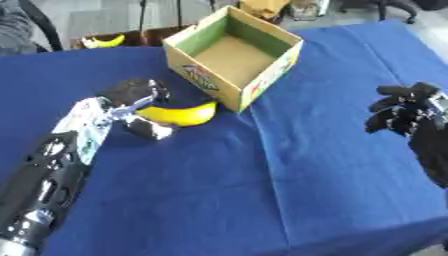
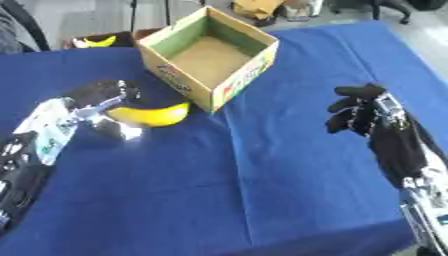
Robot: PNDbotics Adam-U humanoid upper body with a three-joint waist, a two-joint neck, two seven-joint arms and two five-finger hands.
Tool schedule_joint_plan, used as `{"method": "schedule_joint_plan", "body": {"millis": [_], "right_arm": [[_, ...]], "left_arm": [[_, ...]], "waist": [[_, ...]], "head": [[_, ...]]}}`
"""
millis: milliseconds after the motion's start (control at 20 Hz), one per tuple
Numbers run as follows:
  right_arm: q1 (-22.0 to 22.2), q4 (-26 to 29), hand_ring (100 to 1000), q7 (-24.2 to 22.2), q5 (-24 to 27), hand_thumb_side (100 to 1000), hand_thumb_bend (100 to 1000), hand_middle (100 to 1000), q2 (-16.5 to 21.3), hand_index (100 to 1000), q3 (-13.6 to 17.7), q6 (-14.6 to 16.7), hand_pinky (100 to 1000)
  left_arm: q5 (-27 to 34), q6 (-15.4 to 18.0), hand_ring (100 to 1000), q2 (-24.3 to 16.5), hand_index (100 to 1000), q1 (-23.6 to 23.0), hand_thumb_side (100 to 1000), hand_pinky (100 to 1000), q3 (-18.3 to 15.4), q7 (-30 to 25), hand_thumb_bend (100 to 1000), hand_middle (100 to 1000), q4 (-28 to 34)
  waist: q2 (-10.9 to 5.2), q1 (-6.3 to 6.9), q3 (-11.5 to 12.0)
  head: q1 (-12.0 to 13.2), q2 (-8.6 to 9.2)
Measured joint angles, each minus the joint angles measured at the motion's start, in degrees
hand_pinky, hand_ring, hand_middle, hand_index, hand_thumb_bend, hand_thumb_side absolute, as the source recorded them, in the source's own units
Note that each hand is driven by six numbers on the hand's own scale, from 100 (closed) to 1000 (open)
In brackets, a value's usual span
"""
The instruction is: Pick up objects on the table and place them in the box.
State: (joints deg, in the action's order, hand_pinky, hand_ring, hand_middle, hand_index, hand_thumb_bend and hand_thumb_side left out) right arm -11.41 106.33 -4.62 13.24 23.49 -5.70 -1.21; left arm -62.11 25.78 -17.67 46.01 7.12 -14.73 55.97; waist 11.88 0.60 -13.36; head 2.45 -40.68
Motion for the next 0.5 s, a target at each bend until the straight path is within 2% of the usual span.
{"method": "schedule_joint_plan", "body": {"millis": [500], "right_arm": [[0.0, 0.0, 567, -0.03, -0.02, 1000, 100, 590, 0.0, 811, 0.0, 0.03, 581]], "left_arm": [[-0.19, 0.08, 619, 0.06, 701, -0.09, 433, 633, -0.28, -0.25, 270, 576, -0.38]], "waist": [[0.05, 0.0, 0.0]], "head": [[-0.04, 0.0]]}}
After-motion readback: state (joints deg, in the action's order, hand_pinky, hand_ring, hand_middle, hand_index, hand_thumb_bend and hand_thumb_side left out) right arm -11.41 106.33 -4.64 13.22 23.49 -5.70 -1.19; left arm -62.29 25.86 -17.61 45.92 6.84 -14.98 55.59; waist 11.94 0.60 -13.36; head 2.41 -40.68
